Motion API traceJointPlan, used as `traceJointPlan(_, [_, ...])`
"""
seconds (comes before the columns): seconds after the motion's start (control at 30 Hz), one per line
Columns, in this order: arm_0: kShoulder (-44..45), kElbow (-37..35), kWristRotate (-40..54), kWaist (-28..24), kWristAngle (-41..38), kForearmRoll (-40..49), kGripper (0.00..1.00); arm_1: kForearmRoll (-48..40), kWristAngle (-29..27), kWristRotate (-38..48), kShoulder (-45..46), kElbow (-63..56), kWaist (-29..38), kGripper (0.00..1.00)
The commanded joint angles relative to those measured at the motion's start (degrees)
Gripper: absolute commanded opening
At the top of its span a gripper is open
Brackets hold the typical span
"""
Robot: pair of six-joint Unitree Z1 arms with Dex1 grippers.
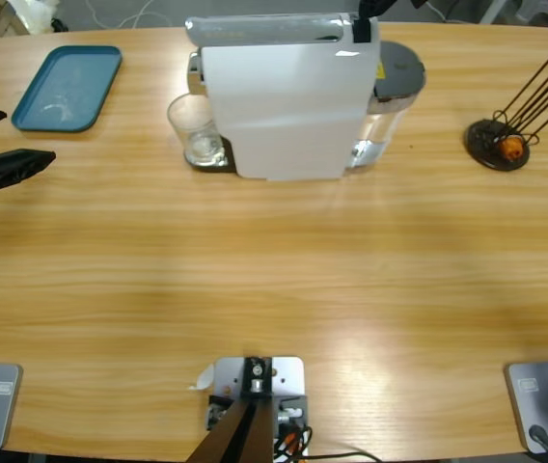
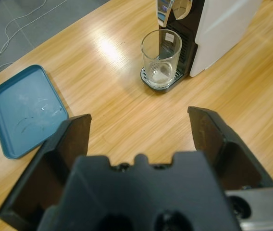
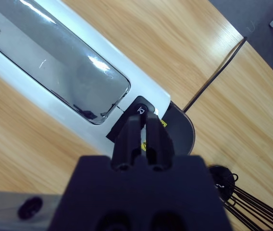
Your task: Pour coffee
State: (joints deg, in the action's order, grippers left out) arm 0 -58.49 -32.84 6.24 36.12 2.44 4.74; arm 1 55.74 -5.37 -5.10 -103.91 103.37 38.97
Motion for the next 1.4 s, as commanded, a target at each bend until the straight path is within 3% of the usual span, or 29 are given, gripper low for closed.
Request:
traceJointPlan(0.03, [-1.27, 1.98, -0.61, -0.17, -0.60, -0.61, 0.858, 0.69, -0.52, -0.62, -2.68, -0.01, 0.41, 0.000])
traceJointPlan(0.67, [-1.45, 1.91, -0.61, -0.17, -1.04, -0.70, 0.858, -2.13, 0.32, 0.74, -2.59, -6.00, 1.20, 0.000])
traceJointPlan(1.1, [-1.80, 1.99, -0.61, -0.17, -1.30, -0.88, 0.858, 4.71, -6.08, -0.25, 3.02, 5.49, 0.71, 0.000])
traceJointPlan(1.2, [-1.96, 1.96, -0.61, -0.17, -1.30, -0.89, 0.858, 2.13, -7.82, 2.21, 7.39, -1.24, 2.83, 0.000])
traceJointPlan(1.4, [-2.63, 1.91, -0.61, -0.17, -1.44, -1.05, 0.858, -18.42, -11.69, 9.95, 23.93, -32.77, 11.36, 0.000])
